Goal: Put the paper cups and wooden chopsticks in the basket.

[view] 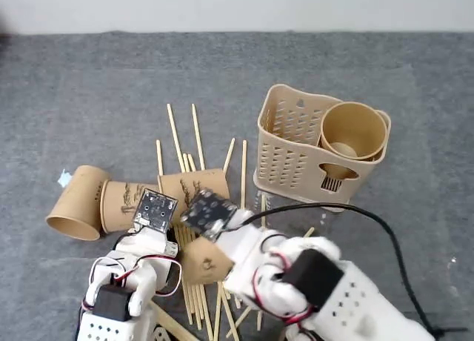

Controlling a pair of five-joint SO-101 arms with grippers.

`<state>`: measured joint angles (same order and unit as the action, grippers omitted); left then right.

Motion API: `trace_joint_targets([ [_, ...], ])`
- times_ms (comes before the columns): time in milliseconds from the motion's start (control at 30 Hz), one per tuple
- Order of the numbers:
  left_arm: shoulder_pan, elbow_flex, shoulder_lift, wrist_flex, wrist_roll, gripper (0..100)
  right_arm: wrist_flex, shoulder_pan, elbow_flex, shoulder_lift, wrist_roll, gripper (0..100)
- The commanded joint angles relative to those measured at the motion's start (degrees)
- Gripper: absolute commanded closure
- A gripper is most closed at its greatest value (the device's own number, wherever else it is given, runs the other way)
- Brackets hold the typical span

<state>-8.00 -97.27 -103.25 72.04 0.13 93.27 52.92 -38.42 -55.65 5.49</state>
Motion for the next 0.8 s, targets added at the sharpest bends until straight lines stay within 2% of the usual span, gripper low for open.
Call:
trace_joint_targets([
  [0, -0.2, 0.8, -1.0, 0.2, 0.0, 99, 2.8, -6.1, 6.2, -1.9, 5.0, 99.1],
  [200, -0.2, 0.8, -1.0, 0.2, 0.0, 99, 8.6, -10.1, 19.4, -2.1, 11.2, 99.1],
  [433, -0.2, 0.8, -1.0, 0.2, 0.0, 99, 8.2, -11.7, 32.6, -1.6, 17.8, 99.1],
  [533, -0.2, 0.8, -1.0, 0.2, 0.0, 99, 6.5, -17.6, 35.5, -1.5, 22.9, 99.1],
  [767, -0.2, 0.8, -1.0, 0.2, 0.0, 99, -1.8, -40.0, 36.0, -1.5, 37.8, 99.1],
])
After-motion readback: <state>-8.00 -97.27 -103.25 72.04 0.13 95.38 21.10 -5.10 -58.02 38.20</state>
